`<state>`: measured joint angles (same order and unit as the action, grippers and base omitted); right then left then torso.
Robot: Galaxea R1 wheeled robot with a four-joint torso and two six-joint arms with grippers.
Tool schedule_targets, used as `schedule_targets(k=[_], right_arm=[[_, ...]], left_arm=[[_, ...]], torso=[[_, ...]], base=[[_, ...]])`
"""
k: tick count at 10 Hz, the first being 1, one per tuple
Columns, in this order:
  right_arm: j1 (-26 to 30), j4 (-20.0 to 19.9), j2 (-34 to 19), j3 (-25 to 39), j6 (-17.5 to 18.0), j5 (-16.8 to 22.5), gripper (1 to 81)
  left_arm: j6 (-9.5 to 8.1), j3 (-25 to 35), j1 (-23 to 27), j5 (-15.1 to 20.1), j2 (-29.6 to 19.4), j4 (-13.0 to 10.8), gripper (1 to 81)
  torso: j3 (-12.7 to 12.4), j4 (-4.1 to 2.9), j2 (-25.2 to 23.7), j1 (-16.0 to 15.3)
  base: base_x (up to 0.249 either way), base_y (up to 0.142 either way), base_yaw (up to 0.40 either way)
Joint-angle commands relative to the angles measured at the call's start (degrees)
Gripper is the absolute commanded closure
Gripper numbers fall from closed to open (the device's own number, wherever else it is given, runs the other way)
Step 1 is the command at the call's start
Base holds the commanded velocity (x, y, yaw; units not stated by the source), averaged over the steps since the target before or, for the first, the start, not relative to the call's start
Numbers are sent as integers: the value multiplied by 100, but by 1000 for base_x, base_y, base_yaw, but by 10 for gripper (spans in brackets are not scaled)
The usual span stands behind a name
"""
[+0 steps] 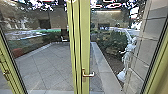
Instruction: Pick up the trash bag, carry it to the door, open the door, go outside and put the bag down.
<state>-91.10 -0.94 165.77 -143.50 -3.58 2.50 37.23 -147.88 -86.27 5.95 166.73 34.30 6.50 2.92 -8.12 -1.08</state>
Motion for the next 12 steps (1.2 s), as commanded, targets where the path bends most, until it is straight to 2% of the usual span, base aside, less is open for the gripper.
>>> schedule_targets(k=[1, 7, 12], right_arm=[[245, -29, -24, 42, -11, 321, 10], [245, -12, 12, 42, -11, 321, 10], [245, -3, 29, 33, -11, 321, 10]], left_arm=[[12, 14, 290, 460, -17, -64, 811], [12, 5, 290, 469, 19, -152, 811], [12, 5, 290, 469, 27, -161, 811]], torso=[[0, 0, 0, 0], [0, 0, 0, 0], [0, 0, 0, 0]], base=[[0, 0, 319], [0, 0, 305], [0, 0, 211]])
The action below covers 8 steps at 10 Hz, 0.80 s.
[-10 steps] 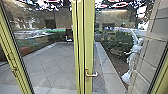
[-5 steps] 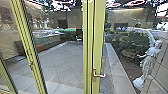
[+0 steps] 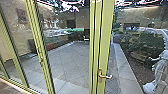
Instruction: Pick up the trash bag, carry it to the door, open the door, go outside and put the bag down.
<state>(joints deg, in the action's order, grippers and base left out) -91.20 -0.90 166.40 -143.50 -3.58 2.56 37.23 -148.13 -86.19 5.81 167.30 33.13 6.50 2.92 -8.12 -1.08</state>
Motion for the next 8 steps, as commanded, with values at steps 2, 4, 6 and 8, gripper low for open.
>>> schedule_targets(k=[2, 4, 6, 8], right_arm=[[255, -6, -25, -28, -11, 315, 10], [264, 11, 10, -54, -20, 315, 10], [264, 20, 10, -72, -20, 315, 10], [264, 29, 36, -81, -20, 315, 10]], left_arm=[[12, 29, 282, 482, -30, -44, 811], [12, 29, 282, 491, -30, -44, 811], [12, 29, 282, 491, -21, -44, 811], [12, 29, 282, 500, -21, -35, 811]], torso=[[0, 0, 0, 0], [0, 0, 0, 0], [0, 0, 0, 0], [0, 0, 0, 0]], base=[[0, 0, 185], [0, 0, 183], [0, 0, 163], [0, 0, 115]])
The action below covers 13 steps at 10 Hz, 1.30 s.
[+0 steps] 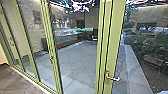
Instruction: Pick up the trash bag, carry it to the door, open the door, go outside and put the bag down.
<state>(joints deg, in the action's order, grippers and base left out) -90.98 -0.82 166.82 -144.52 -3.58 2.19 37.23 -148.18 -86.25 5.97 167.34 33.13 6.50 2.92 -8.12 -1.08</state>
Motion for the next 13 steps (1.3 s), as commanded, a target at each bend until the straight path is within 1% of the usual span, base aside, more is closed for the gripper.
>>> schedule_targets(k=[1, 6, 10, 12, 13], right_arm=[[251, 11, -5, 13, -20, 352, 10], [233, 11, 12, 13, -20, 352, 10], [251, -41, 3, -5, -11, 352, 10], [198, -41, -49, 92, -11, 343, 10], [189, -41, -146, 249, -11, 334, 10]], left_arm=[[4, 34, 288, 484, -34, -26, 811], [-5, -115, 306, 484, 10, 44, 811], [-32, -291, 323, 466, 186, 35, 811], [-58, -291, 332, 519, 116, 53, 811], [-67, -221, 332, 536, 37, 62, 811]], torso=[[0, 0, 0, 0], [0, 0, 0, 0], [0, 0, 0, 0], [0, 0, 0, 0], [0, 0, 0, 0]], base=[[0, 0, 105], [0, 0, 19], [0, 0, 0], [0, 0, 0], [0, 0, 0]])
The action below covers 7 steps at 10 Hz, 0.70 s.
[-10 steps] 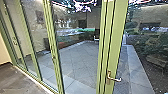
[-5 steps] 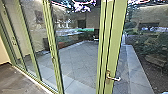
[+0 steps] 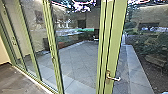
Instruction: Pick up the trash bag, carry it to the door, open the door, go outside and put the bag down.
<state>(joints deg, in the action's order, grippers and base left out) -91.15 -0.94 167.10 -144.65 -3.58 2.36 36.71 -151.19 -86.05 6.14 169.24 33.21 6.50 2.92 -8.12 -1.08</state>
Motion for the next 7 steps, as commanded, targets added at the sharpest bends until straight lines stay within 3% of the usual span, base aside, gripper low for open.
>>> schedule_targets(k=[1, 3, 6, 7], right_arm=[[180, -29, -339, 515, -11, 221, 10], [162, -29, -824, 1309, -2, 185, 10], [110, 6, -1799, 3073, -2, 177, 10], [101, -3, -2143, 3638, -2, 1, 10]], left_arm=[[-15, 132, 313, 519, -214, 63, 811], [-23, 318, 295, 555, -338, 107, 811], [-23, 669, 286, 625, -523, 125, 811], [-23, 669, 286, 625, -487, 116, 811]], torso=[[0, 0, 0, 0], [0, 0, 0, 0], [0, 0, 0, 0], [0, 0, 0, 0]], base=[[0, 0, 0], [0, 0, 0], [0, 0, 0], [0, 0, 0]])
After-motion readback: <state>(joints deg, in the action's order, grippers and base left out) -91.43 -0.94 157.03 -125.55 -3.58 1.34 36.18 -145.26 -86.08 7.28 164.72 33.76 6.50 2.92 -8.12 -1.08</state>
